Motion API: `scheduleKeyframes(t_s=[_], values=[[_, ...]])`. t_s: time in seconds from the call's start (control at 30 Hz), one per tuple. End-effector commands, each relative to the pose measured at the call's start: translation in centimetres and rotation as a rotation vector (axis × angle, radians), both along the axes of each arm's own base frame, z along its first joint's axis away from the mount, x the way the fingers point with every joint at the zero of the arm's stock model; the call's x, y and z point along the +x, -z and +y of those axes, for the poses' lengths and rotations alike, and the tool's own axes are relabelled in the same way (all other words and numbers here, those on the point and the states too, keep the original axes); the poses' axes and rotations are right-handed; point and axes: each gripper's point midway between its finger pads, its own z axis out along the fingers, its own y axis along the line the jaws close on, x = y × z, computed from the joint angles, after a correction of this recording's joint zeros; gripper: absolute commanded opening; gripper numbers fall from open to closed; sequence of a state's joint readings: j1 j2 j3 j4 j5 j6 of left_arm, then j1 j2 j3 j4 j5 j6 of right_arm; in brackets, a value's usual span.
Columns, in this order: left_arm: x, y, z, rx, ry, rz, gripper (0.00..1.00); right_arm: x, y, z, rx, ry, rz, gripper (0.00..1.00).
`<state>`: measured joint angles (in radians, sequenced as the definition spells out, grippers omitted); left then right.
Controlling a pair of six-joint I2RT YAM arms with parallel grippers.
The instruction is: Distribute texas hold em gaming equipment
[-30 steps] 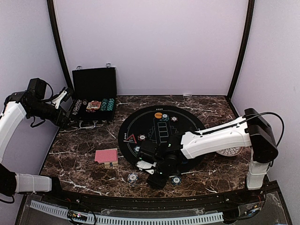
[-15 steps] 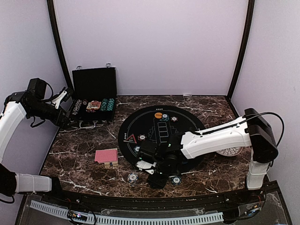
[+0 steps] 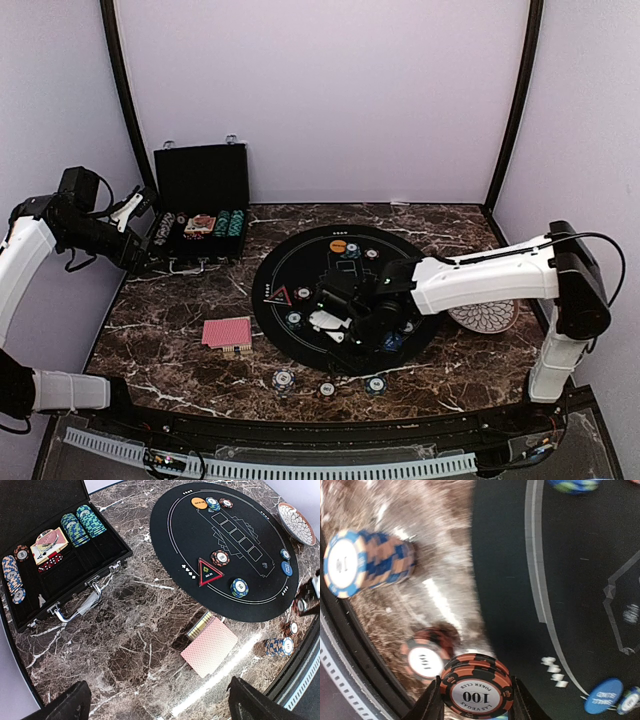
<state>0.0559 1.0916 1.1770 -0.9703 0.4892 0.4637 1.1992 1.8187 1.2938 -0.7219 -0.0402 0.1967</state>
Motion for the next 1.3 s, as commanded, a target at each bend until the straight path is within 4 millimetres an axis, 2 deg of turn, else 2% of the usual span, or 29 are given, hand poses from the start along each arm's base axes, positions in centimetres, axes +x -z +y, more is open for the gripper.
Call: scheduleKeyframes(t_s=[0.0,0.33,0.47,0.63,0.7,0.83,0.93,1.03,1.27], values=[[-0.4,-0.2,-0.2,-0.001,0.015,-0.01,0.99,1.9,-0.6,-1.7,0.016,0.095,-0.018,0.05],[-0.2,-0.3,-0.3,-0.005,0.017,-0.01,0.99,5.1,4.0,-7.4,-0.142,0.271,-0.012,0.04],[-0.2,-0.3,-0.4,-0.008,0.019,-0.01,0.99,5.4,4.7,-8.5,-0.18,0.3,-0.014,0.04],[-0.1,-0.2,-0.4,-0.013,0.02,-0.007,0.99,5.7,5.4,-9.1,-0.208,0.316,-0.014,0.06],[-0.1,-0.1,-0.4,-0.013,0.02,-0.005,0.99,5.7,5.6,-9.0,-0.208,0.318,-0.011,0.12],[-0.1,0.0,-0.4,-0.01,0.019,-0.006,0.99,5.9,5.7,-8.8,-0.212,0.318,-0.009,0.38],[-0.1,0.0,-0.4,-0.01,0.019,-0.006,0.99,6.2,5.3,-8.5,-0.207,0.319,-0.017,0.45],[-0.1,0.1,-0.3,-0.009,0.018,-0.006,0.99,6.8,4.0,-8.1,-0.192,0.325,-0.043,0.48],[0.0,0.1,-0.3,-0.009,0.017,-0.007,0.99,8.3,-1.2,-5.8,-0.104,0.327,-0.091,0.49]])
